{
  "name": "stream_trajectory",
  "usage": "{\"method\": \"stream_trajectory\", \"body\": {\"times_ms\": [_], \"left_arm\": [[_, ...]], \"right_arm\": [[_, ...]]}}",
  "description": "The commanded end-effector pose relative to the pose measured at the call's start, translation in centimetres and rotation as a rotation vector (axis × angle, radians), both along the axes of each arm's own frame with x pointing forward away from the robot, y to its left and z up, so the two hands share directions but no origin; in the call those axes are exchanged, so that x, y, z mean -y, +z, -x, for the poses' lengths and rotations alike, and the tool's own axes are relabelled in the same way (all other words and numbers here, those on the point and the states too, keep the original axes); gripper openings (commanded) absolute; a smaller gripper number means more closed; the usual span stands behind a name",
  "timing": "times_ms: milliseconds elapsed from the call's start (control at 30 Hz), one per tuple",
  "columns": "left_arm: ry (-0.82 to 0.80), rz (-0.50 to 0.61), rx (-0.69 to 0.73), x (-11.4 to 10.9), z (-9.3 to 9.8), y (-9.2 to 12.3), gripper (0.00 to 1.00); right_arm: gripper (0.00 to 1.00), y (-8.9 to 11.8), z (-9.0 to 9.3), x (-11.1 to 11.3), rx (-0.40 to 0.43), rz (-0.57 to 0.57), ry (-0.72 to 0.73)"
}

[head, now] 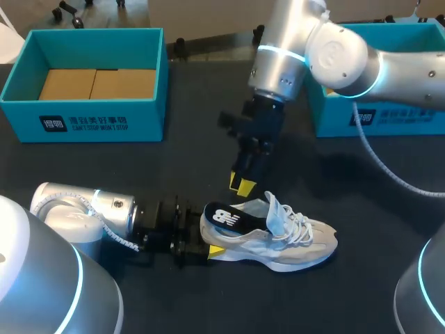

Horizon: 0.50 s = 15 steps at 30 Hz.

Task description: Take the shoe out of the shoebox, open the shoe tongue, remove and reinsert the insole, then place the shoe into the shoebox

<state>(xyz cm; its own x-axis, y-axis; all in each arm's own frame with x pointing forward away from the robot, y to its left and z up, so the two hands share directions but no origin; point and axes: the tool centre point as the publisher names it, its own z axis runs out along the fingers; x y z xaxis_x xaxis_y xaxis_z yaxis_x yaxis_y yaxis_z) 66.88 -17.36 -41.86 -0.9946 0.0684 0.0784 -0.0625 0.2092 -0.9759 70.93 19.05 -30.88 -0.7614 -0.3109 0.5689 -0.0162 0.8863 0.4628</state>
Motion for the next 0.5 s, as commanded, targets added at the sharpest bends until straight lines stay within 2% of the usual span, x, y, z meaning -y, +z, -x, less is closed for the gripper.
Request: {"method": "stream_trajectory", "body": {"times_ms": [33,333,500], "left_arm": [[-0.001,-0.003,0.0,0.0,-0.2,-0.2,0.0],[-0.001,-0.003,0.0,0.0,-0.2,-0.2,0.0],[-0.001,-0.003,0.0,0.0,-0.2,-0.2,0.0]], "right_arm": [[0.45,-1.1,-0.2,-0.5,-0.03,-0.01,0.014],[0.47,-1.9,0.1,-0.9,-0.068,-0.032,0.036],[0.48,-2.5,0.2,-1.1,-0.122,-0.035,0.041]]}}
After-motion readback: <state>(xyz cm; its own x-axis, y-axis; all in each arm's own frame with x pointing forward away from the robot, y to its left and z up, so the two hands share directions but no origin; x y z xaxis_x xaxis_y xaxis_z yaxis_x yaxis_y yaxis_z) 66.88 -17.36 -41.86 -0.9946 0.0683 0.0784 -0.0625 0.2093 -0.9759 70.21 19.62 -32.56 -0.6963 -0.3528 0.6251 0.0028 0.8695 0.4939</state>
